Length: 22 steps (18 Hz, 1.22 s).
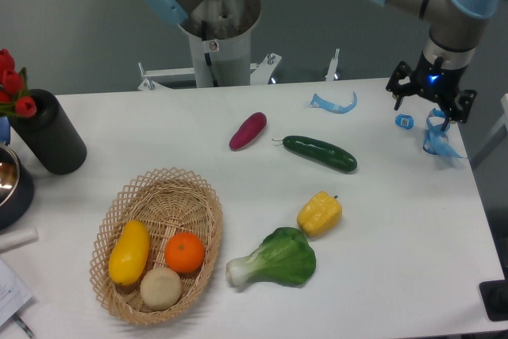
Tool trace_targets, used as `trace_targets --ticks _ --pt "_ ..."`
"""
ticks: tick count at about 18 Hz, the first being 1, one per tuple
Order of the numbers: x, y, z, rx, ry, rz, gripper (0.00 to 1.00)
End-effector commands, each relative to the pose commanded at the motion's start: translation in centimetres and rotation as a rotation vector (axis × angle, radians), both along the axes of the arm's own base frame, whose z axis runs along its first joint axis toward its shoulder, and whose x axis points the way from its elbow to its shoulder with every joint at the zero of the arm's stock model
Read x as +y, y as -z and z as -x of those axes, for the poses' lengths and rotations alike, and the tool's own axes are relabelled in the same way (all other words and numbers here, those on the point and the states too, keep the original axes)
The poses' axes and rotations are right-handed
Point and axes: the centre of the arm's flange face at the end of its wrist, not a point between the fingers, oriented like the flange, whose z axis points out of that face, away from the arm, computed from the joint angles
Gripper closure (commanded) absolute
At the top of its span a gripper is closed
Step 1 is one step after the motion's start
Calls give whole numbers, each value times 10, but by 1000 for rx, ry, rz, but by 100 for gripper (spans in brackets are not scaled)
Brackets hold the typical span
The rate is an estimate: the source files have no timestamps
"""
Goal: Pick up the yellow pepper from the table
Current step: 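Move the open gripper over the yellow bell pepper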
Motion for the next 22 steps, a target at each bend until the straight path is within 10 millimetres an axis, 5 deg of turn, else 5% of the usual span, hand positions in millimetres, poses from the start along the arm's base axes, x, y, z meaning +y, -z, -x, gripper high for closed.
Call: trace_targets --ticks 7,12,22 --pt "8 7 -7 -14 15 1 0" --pt "24 35 -37 -53 40 6 0" --pt "124 67 -69 -38 38 -7 0"
